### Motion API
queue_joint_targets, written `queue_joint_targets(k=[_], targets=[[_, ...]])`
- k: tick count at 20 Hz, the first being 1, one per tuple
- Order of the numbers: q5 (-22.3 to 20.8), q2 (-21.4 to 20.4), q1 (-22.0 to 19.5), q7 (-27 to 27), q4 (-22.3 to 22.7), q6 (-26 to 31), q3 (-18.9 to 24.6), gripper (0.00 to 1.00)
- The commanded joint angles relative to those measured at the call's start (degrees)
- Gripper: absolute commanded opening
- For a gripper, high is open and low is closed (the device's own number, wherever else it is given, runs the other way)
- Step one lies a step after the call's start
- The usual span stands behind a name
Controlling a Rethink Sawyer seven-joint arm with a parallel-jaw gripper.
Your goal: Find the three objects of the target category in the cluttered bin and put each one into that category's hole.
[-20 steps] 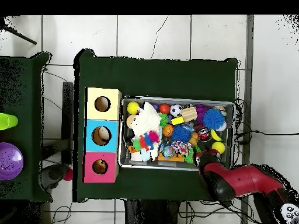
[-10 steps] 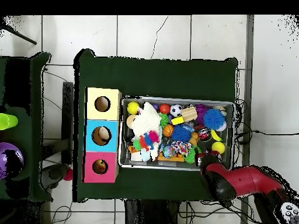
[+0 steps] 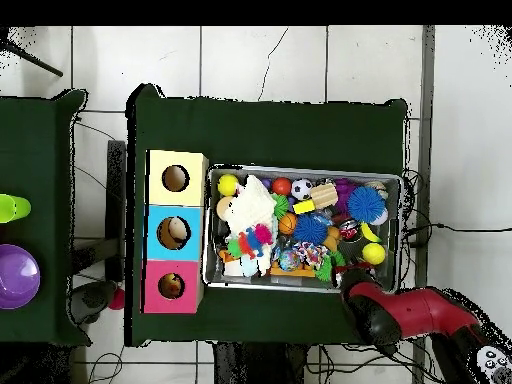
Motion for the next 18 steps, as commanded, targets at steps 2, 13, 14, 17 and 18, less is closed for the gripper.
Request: queue_joint_targets(k=[2, 13, 14, 17, 18], targets=[[5.05, 2.52, -3.47, 4.41, -1.33, 0.55, 1.94, 1.0], [4.13, 1.42, -1.37, 4.78, -1.91, -4.68, 0.15, 1.0], [4.24, 1.32, -1.36, 5.43, -1.85, -6.05, 0.08, 1.0], [5.21, 1.59, -2.34, 5.5, -1.25, -6.05, 1.31, 1.0], [5.51, 1.69, -2.73, 5.47, -1.07, -6.09, 1.79, 1.0]])
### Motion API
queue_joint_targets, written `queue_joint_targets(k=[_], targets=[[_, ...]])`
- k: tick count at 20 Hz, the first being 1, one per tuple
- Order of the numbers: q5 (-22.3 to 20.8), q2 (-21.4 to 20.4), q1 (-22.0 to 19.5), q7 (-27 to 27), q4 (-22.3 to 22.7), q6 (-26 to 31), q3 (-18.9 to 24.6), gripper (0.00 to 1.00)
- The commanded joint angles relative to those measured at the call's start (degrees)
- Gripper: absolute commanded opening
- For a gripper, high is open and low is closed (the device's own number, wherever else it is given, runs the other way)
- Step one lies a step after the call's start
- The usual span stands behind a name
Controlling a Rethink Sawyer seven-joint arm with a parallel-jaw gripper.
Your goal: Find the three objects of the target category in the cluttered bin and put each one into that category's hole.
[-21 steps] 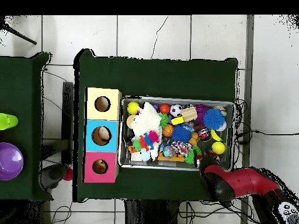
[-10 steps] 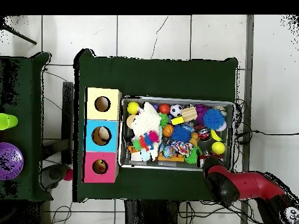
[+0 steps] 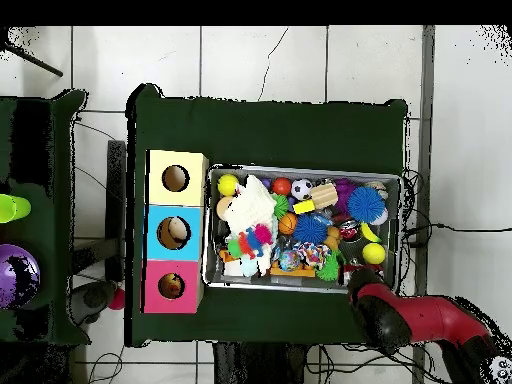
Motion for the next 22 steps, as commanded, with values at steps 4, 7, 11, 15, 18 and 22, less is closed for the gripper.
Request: queue_joint_targets(k=[4, 7, 11, 15, 18, 22], targets=[[2.45, 1.66, -1.21, 5.52, -0.42, -4.37, 3.26, 1.0], [3.19, 1.66, -1.86, 5.29, -0.1, -4.21, 4.0, 1.0], [3.94, 2.22, -2.64, 4.82, 0.13, -3.79, 4.88, 1.0], [4.52, 2.65, -2.41, 4.87, 0.05, -3.64, 4.48, 1.0], [5.5, 3.09, -1.93, 5.39, 0.08, -3.35, 3.82, 1.0], [7.08, 4.56, -0.38, 6.82, 0.19, -3.96, 2.73, 1.0]])
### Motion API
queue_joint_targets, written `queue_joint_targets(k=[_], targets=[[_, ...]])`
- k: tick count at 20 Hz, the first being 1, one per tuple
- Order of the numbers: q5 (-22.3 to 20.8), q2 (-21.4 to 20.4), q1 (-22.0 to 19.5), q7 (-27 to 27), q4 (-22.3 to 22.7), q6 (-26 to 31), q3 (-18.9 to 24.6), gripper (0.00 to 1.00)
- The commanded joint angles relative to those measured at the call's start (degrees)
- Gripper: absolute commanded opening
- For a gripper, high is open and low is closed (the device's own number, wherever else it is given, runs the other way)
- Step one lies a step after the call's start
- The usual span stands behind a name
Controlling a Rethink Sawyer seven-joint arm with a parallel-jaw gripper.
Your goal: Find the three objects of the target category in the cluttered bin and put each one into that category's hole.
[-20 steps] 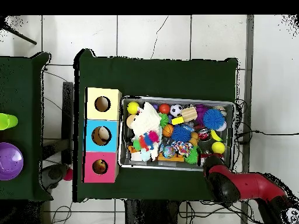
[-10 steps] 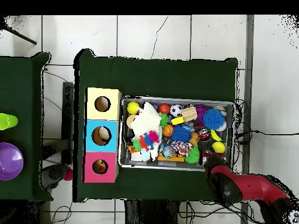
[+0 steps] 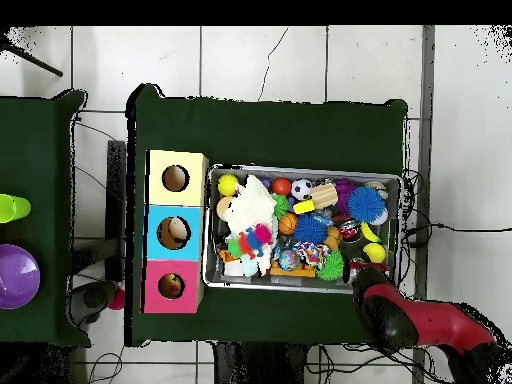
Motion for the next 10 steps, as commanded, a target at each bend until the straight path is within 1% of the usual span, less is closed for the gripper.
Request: queue_joint_targets(k=[1, 6, 7, 10], targets=[[3.57, 3.93, 2.87, 7.43, 0.11, -1.6, 1.93, 1.0], [4.75, 4.16, 5.8, 8.95, 0.09, -3.77, -0.67, 1.0], [3.49, 6.71, 4.91, 8.28, -1.2, -4.77, -1.78, 1.0], [4.05, 6.88, 6.08, 8.71, -1.34, -5.84, -2.98, 1.0]])
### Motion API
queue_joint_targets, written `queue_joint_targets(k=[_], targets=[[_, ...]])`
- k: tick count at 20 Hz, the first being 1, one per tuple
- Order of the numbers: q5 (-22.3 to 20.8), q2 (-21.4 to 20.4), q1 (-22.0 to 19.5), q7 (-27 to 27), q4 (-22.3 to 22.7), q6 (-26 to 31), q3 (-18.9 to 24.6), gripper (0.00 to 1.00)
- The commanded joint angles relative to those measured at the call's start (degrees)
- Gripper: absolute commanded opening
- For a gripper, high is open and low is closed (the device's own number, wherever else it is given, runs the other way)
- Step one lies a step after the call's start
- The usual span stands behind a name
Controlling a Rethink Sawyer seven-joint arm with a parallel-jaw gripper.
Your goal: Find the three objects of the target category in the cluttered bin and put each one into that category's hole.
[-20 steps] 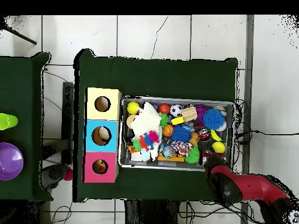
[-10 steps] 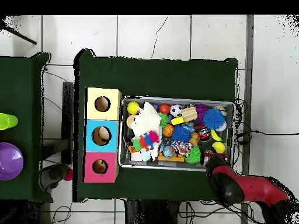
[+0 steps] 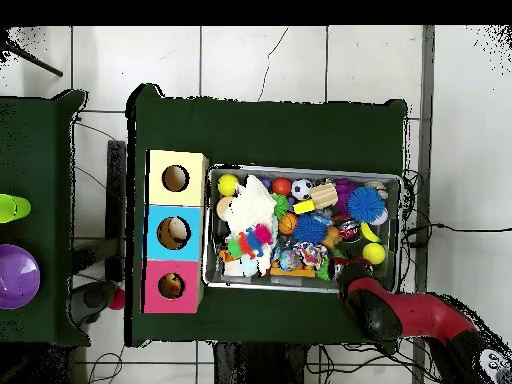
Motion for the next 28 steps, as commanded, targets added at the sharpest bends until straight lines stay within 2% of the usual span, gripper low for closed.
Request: queue_joint_targets(k=[1, 8, 11, 16, 20, 28], targets=[[1.99, 4.62, 2.8, 8.67, -1.35, -5.06, -2.34, 1.0], [2.19, 4.6, 4.13, 7.85, -2.03, -5.36, -3.76, 1.0], [0.1, 4.06, 7.23, 6.3, -3.76, -6.96, -7.29, 1.0], [-1.51, 2.8, 9.0, 4.46, -4.12, -8.8, -8.97, 1.0], [-3.08, 1.07, 8.57, 2.28, -4.69, -7.41, -7.99, 1.0], [-5.67, -0.45, 13.27, 1.0, -6.73, -8.91, -11.11, 1.0]])
